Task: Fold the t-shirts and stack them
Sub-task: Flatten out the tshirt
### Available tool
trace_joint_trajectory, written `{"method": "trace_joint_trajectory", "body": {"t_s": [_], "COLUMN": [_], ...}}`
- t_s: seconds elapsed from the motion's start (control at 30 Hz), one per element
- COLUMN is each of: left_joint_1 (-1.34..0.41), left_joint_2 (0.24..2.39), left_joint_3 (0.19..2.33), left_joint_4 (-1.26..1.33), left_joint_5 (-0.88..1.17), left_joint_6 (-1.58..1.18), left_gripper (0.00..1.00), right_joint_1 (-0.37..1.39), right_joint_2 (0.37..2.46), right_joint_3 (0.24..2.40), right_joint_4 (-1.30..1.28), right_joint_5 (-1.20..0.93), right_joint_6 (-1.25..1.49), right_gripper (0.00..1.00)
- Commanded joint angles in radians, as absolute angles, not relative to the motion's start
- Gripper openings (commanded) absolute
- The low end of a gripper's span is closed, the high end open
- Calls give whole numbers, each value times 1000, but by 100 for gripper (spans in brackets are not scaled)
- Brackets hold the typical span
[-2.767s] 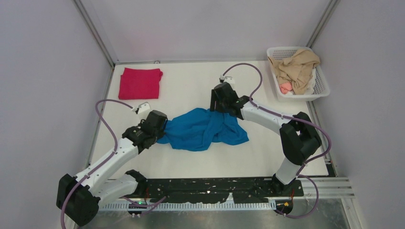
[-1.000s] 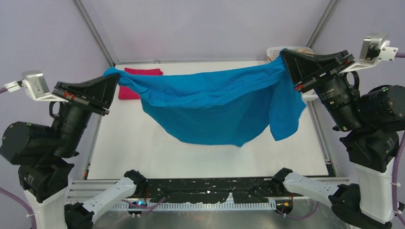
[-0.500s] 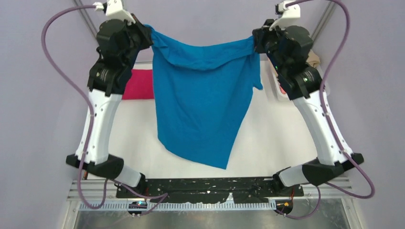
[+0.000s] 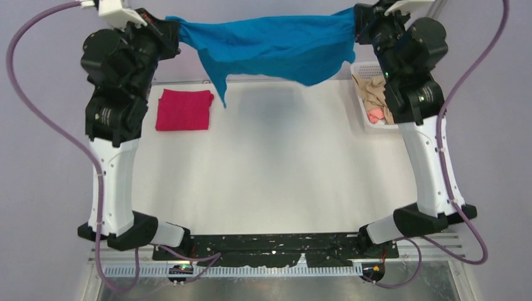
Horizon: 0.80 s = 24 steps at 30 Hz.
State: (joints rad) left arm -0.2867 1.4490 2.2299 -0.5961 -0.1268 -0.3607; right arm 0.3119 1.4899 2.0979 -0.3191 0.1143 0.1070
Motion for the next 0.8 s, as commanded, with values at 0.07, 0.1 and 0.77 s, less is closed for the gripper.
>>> {"method": "trace_joint_trajectory", "body": {"t_s": [0.07, 0.1, 0.77], "left_joint_1": [-284, -284, -456], "left_joint_2": [1283, 1247, 1131], "left_joint_3": [1831, 1717, 650], "left_joint_4": [-509, -487, -293], "left_joint_5": [-57, -63, 131], "left_joint_6": [-331, -342, -726], "left_gripper": [0, 0, 0], "right_joint_1": [309, 310, 310], "right_joint_2": [1204, 1178, 1002], "right_joint_3": [1612, 1555, 717], "right_joint_4": [-163, -140, -410], "right_joint_5": [93, 97, 256], "right_joint_6": [103, 136, 423], "right_gripper": [6, 6, 6]}}
